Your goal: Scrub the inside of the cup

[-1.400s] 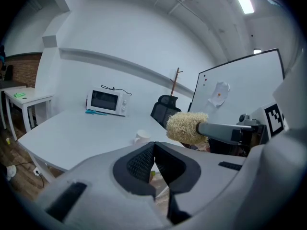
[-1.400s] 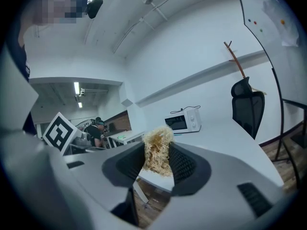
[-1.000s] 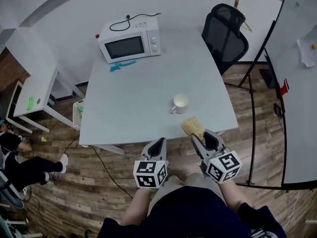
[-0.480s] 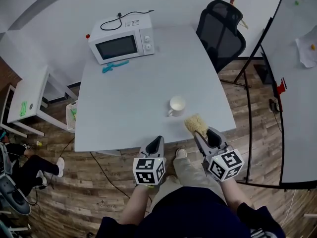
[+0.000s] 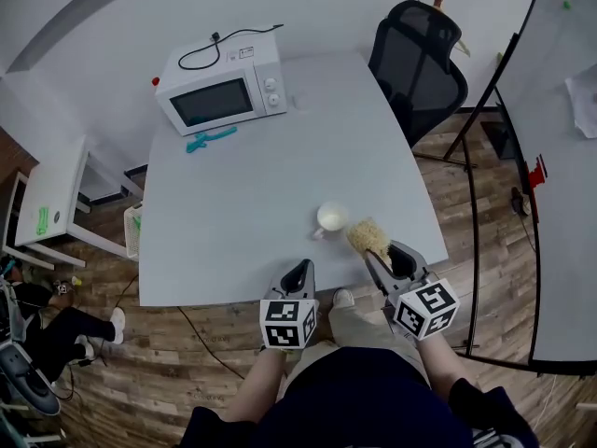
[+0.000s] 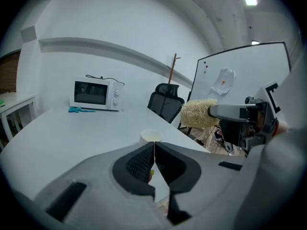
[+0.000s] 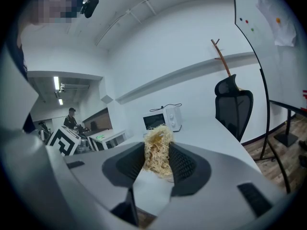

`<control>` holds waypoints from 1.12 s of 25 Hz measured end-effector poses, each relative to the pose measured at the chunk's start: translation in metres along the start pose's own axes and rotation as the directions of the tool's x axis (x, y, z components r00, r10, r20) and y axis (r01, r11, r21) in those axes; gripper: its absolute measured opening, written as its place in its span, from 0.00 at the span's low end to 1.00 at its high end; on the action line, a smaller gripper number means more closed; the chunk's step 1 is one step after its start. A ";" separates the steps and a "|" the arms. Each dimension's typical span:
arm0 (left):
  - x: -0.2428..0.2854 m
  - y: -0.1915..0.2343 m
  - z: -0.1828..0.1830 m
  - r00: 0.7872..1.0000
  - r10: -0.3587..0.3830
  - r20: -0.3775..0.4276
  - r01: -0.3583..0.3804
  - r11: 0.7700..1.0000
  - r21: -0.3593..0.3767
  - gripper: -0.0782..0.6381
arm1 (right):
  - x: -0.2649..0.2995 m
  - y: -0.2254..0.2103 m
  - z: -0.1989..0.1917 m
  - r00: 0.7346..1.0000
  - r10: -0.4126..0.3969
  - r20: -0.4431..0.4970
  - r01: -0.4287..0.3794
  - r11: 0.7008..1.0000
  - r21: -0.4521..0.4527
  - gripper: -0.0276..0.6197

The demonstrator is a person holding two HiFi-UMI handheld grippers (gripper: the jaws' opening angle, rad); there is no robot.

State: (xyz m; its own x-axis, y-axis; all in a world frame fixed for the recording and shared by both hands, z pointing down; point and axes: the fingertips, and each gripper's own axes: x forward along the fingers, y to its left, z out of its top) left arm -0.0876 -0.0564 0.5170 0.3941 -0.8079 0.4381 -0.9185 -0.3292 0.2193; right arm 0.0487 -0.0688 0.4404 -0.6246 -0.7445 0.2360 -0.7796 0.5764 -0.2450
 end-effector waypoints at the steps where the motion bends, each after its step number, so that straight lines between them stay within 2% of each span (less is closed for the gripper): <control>1: 0.006 0.001 0.000 1.000 0.002 -0.005 -0.002 1.000 0.006 0.14 | 0.005 -0.003 0.001 1.000 0.003 -0.004 -0.003 1.000 0.000 0.29; 14: 0.074 0.021 -0.024 0.991 0.024 -0.135 -0.016 0.998 0.055 0.14 | 0.057 -0.042 0.017 0.997 0.059 -0.055 -0.059 0.998 -0.001 0.29; 15: 0.079 0.022 -0.027 0.989 0.026 -0.144 -0.018 0.998 0.058 0.17 | 0.060 -0.045 0.017 0.996 0.066 -0.060 -0.066 0.998 -0.001 0.29; 16: 0.083 0.022 -0.030 0.988 0.028 -0.154 -0.019 0.998 0.062 0.25 | 0.064 -0.047 0.018 0.995 0.074 -0.065 -0.075 0.997 -0.002 0.29; 17: 0.088 0.023 -0.033 0.986 0.032 -0.166 -0.021 0.997 0.069 0.29 | 0.067 -0.048 0.018 0.994 0.086 -0.071 -0.087 0.996 -0.003 0.29; 22: 0.108 0.033 -0.055 0.975 0.070 -0.211 -0.055 0.996 0.073 0.33 | 0.083 -0.047 0.014 0.978 0.167 -0.122 -0.170 0.985 -0.017 0.29; 28: 0.129 0.035 -0.060 0.969 0.071 -0.238 -0.055 0.996 0.072 0.33 | 0.096 -0.052 0.009 0.958 0.229 -0.171 -0.237 0.971 -0.024 0.29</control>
State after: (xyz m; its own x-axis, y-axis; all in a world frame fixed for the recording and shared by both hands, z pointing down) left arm -0.0665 -0.1429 0.6330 0.3246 -0.6894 0.6476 -0.9388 -0.3185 0.1314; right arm 0.0295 -0.1739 0.4670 -0.7852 -0.5237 0.3306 -0.6105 0.7441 -0.2712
